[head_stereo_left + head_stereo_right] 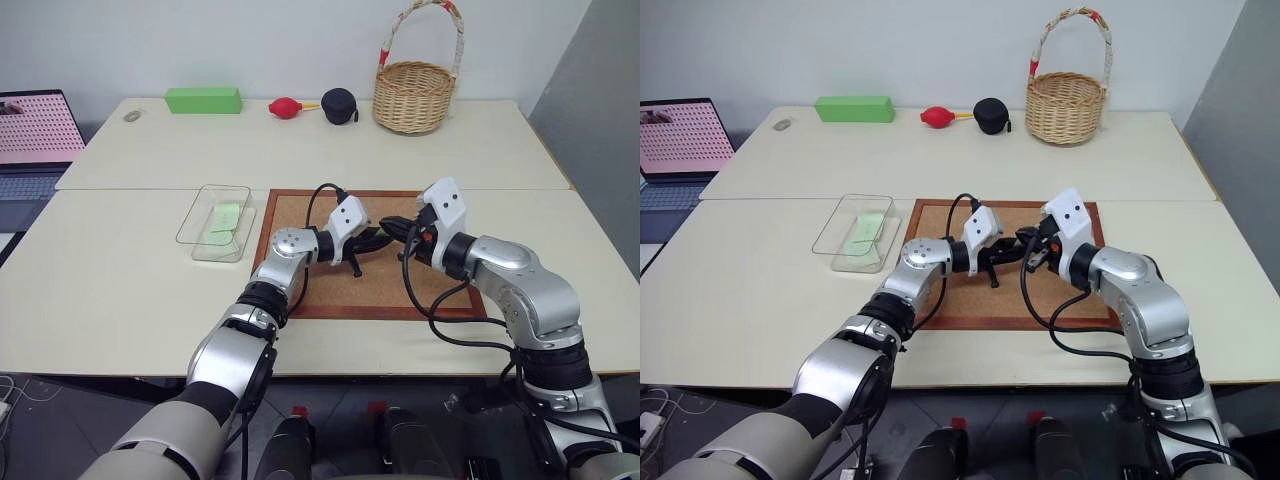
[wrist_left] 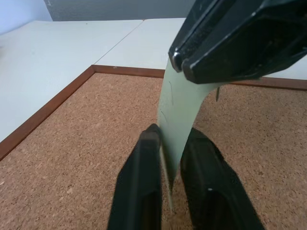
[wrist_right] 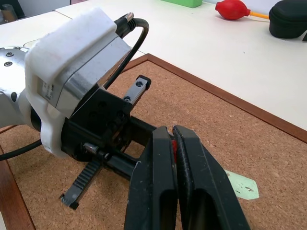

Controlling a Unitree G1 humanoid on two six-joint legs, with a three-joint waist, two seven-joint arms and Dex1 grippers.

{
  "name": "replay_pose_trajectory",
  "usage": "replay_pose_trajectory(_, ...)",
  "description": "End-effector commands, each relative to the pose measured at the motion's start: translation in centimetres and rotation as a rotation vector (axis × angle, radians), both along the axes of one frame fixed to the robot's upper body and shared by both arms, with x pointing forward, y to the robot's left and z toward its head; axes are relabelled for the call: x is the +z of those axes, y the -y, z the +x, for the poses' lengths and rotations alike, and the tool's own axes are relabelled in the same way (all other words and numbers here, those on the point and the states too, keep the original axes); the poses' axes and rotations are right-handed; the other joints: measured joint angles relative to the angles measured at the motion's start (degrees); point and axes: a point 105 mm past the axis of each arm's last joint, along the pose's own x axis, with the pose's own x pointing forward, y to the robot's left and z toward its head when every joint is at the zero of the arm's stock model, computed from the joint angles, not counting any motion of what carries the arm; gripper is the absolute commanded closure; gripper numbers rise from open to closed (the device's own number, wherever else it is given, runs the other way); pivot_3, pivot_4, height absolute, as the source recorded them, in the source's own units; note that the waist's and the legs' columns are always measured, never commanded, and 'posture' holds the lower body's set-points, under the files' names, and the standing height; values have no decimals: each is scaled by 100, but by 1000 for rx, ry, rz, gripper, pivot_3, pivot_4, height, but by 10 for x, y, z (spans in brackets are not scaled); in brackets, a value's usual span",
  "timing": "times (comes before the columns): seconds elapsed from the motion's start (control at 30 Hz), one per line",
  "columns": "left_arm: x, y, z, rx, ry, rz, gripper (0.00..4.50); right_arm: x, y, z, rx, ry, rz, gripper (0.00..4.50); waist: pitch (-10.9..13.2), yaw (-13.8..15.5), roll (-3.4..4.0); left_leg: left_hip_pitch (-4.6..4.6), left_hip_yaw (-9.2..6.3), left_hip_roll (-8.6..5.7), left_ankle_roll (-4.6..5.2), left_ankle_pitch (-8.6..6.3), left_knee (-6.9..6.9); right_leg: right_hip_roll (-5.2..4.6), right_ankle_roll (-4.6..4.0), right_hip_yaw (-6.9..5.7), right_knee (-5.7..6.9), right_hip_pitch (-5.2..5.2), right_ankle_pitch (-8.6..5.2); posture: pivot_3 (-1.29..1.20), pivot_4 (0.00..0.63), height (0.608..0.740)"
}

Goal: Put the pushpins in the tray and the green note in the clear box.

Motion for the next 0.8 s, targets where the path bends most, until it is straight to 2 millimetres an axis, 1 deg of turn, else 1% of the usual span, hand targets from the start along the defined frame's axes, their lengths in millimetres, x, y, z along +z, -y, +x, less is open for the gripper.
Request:
replay_pose_trajectory(0.03, 11, 3, 2, -10, 42, -14, 4465, 20, -7, -5, 31, 70, 24, 4500, 0, 0, 0, 0, 0, 0, 0, 0, 0, 0, 0, 0, 0, 0, 0, 0, 150, 740)
replay_pose_trajectory(0.33, 1, 0, -3, -20, 18, -7, 4465, 27, 1, -2, -4, 80, 52, 4500, 0, 0, 0, 0, 0, 0, 0, 0, 0, 0, 0, 0, 1, 0, 0, 0, 150, 740)
replay_pose_trajectory(0.57, -4, -2, -4, -8, 3, -7, 4465, 38, 20, 1, -65, 83, 100, 4500, 0, 1, 0, 0, 1, 0, 0, 0, 1, 0, 0, 1, 1, 0, 0, 0, 150, 740)
replay_pose_trajectory(0.63, -5, -3, -4, -6, 3, -8, 4465, 39, 28, 0, -87, 83, 101, 4500, 0, 3, 0, 0, 0, 0, 0, 0, 1, 0, 0, 0, 2, 0, 0, 0, 150, 740)
replay_pose_trajectory(0.7, -4, -5, -4, 1, 7, -16, 4465, 39, 43, -1, -130, 83, 84, 4500, 0, 4, 0, 0, 0, 0, 0, 0, 1, 0, 0, 1, 2, 0, 0, 0, 150, 740)
replay_pose_trajectory(0.77, 0, -7, -4, 4, 20, -27, 4465, 34, 62, -5, -173, 78, 39, 4500, 0, 8, 0, -1, 0, -1, 0, 0, 1, 0, 0, 1, 1, 0, 0, 0, 150, 740)
replay_pose_trajectory(0.8, 2, -7, -5, 3, 28, -29, 4465, 28, 74, -7, -202, 70, 2, 4500, 0, 14, 0, -1, 0, 0, 0, 0, 1, -1, 0, 0, 0, 1, 0, 0, 150, 740)
